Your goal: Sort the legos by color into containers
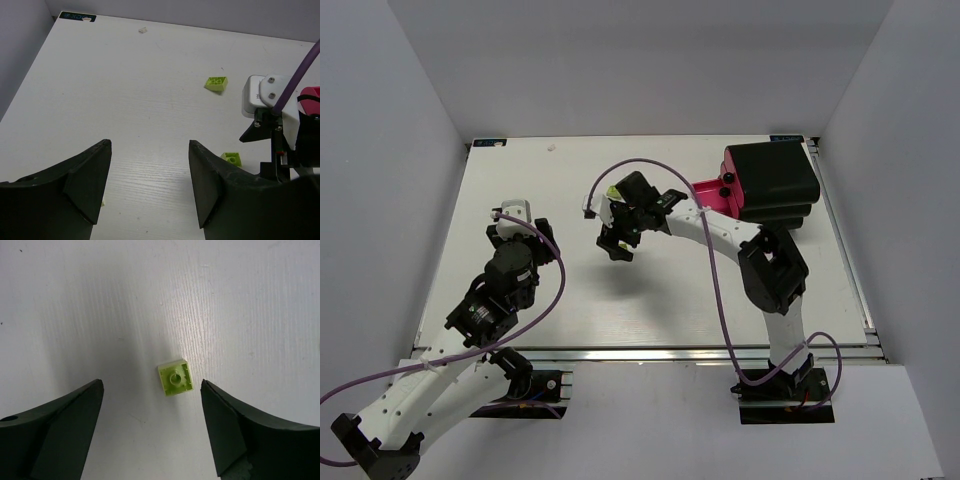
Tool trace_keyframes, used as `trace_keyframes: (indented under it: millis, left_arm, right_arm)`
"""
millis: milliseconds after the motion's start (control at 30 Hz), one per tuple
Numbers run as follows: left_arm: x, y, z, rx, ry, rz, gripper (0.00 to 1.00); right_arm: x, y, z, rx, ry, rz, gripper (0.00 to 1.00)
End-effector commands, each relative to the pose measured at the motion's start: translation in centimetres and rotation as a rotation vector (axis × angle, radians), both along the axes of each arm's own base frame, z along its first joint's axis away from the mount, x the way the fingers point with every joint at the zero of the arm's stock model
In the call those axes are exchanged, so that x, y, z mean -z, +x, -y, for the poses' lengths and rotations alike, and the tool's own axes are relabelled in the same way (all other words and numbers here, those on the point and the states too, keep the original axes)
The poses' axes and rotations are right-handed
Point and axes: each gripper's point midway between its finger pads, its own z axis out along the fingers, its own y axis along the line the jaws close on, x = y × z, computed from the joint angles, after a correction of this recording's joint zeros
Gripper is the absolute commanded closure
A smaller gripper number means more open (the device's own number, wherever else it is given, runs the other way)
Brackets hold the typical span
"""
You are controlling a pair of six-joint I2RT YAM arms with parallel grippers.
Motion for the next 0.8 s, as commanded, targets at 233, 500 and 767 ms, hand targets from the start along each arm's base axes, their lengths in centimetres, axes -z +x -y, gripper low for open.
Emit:
trace_keyframes:
  millis: [233, 500, 767]
  left_arm:
    - [-0.3, 0.0, -0.3, -0.012, -0.008, 0.013, 0.27]
    - [-0.2, 0.0, -0.2, -0.009, -0.007, 0.012, 0.27]
    - [-0.1, 0.0, -0.2, -0.009, -0.008, 0.010, 0.36]
  right_arm:
    - [4.4, 2.2, 0.3, -0.032, -0.113, 0.032, 0.11]
    - [6.4, 3.3, 0.1, -0.043, -0.142, 0.040, 0.15]
    - [8.1, 2.4, 0.7, -0.069, -0.159, -0.028, 0.64]
